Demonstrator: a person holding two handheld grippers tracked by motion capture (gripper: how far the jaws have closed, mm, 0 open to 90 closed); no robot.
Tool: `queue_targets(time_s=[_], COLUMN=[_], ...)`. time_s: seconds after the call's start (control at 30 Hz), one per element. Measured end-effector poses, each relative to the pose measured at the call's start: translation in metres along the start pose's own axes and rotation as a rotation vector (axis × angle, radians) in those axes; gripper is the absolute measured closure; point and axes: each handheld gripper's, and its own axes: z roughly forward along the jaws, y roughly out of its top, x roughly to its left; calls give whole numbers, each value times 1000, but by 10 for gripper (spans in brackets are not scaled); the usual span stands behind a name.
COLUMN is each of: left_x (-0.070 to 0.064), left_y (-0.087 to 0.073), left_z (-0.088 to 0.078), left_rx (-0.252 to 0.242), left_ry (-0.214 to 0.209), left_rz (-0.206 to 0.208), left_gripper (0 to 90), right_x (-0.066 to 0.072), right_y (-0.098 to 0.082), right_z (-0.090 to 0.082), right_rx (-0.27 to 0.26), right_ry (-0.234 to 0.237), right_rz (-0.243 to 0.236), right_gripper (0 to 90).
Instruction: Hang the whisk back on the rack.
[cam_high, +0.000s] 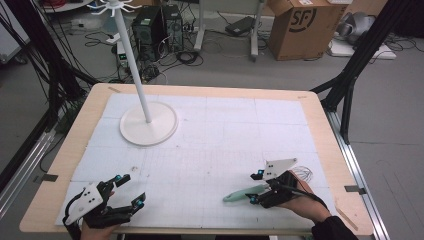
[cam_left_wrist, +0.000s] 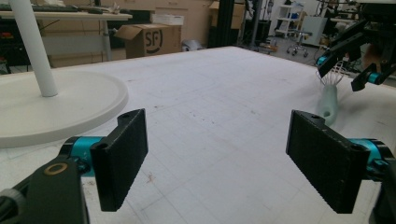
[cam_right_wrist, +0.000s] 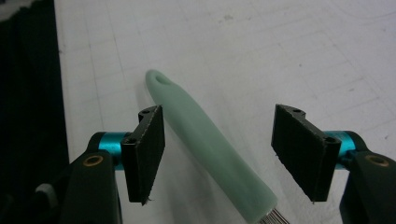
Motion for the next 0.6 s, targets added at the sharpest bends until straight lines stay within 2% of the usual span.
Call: queue_targets(time_s=[0.03, 0.1, 0.4, 0.6], left_x=[0, 0, 0, 0], left_y=[0, 0, 0, 0], left_z=[0, 0, 1, 0], left_rx=[4, 5, 7, 7], left_ry=[1, 0, 1, 2], left_rz=[2, 1, 1, 0], left_gripper=[214, 214, 213, 214], right_x=[-1, -1, -3, -6], right_y=[-1, -2, -5, -6], right_z=[2, 2, 10, 16], right_rx=[24, 28, 109, 146], right_ry=[-3, -6, 8, 37], right_rz=[-12, -13, -33, -16], right_gripper=[344, 351, 375, 403])
